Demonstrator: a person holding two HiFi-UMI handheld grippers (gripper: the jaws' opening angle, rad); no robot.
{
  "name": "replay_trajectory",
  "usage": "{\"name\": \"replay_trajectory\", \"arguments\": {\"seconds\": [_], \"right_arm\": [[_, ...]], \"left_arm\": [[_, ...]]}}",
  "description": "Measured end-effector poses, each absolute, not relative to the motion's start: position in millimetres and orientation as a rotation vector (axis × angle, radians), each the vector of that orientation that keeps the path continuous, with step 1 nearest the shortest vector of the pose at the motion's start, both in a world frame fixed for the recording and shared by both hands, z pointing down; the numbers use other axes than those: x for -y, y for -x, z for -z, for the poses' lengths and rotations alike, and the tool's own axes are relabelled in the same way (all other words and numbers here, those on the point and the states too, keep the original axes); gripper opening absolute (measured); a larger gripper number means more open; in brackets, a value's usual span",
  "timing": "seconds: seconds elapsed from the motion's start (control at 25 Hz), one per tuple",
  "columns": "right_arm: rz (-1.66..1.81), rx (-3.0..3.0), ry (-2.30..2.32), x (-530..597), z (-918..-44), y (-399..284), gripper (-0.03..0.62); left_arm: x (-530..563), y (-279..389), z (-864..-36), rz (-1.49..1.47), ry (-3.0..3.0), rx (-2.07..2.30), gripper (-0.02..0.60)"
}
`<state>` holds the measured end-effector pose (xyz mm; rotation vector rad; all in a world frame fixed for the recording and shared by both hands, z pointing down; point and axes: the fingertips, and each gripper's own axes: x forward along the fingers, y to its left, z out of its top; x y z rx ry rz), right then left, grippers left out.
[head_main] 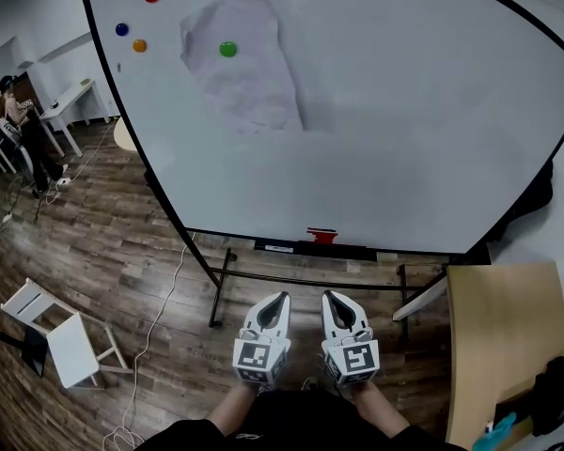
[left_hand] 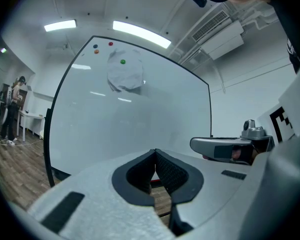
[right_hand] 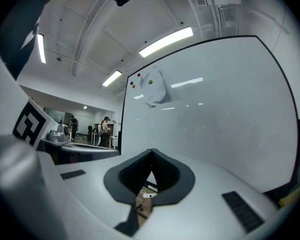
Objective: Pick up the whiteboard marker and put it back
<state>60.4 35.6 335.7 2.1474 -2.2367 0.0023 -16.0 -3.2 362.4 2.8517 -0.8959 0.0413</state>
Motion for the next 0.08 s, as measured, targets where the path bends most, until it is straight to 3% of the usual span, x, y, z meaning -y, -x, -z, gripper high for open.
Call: {"name": "replay_trajectory", "arguments": {"seconds": [0.08], "right_arm": [[-0.004, 2.244, -2.143, -36.2, -335.9, -59.5, 0.002]], "left_arm": [[2.8, 14.6, -361.9, -0.041, -2.856, 0.897, 0.006]]}}
